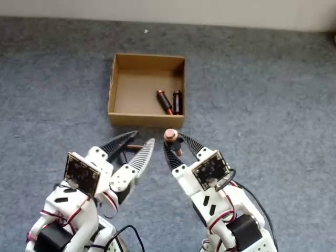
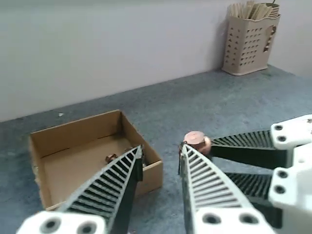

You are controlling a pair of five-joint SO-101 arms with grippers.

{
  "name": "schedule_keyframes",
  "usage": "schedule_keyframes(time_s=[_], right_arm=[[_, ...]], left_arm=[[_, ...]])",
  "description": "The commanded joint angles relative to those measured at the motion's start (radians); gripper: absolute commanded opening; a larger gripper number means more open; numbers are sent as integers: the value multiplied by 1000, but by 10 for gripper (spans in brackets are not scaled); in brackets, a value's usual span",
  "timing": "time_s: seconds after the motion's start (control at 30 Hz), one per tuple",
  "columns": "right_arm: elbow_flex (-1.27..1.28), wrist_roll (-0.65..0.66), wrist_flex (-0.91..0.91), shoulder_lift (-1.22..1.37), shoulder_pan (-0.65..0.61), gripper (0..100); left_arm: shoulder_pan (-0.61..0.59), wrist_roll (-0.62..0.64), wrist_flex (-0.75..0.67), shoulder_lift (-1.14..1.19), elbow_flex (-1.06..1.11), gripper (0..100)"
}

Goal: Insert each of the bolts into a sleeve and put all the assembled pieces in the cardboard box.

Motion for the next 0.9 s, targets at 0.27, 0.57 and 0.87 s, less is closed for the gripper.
schedule_keyframes(time_s=[0.27,0.57,0.87], right_arm=[[-45,6,12,-4,90,6],[-147,57,-7,194,84,6],[-513,61,-162,842,90,6]], left_arm=[[-493,-48,15,-5,137,12],[-667,-48,-109,-5,390,6],[-670,-48,-140,-5,443,7]])
